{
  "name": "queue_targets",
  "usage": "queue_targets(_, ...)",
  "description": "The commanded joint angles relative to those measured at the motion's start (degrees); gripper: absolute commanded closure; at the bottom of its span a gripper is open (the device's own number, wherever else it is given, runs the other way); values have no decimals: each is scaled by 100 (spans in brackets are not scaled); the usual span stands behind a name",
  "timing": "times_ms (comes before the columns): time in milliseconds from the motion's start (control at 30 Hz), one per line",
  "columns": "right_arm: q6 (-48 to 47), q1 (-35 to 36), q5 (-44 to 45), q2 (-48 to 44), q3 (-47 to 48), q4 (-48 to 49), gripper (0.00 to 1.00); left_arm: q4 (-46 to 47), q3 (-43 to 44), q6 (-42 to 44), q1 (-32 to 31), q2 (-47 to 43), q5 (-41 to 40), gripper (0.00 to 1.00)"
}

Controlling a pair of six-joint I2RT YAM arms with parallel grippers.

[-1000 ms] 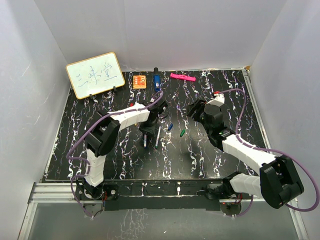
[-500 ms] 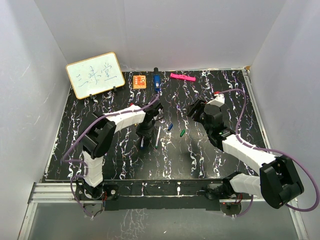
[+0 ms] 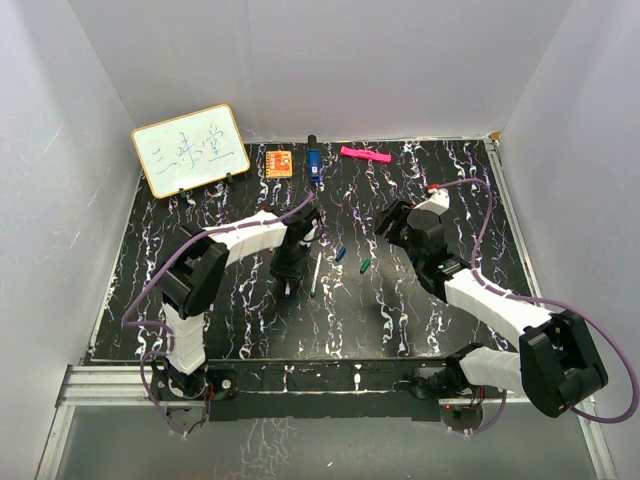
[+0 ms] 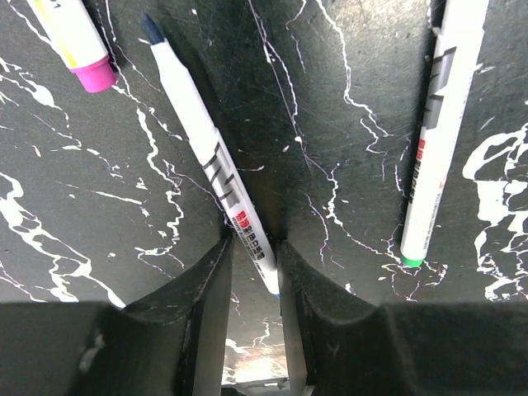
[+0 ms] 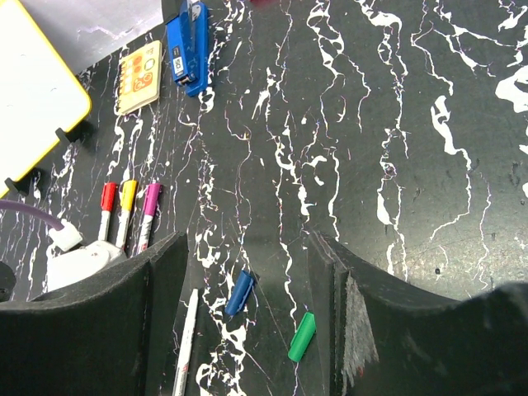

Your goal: Insert the pens into the pen caps

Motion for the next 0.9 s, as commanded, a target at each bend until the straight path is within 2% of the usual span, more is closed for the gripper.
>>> queue_targets(0, -30, 8, 64, -79, 156, 191, 42, 174, -329, -99, -29, 746, 431, 73)
queue_targets(867, -1, 3, -323, -2, 93, 376, 42, 361, 395, -111, 149, 1006, -11, 72)
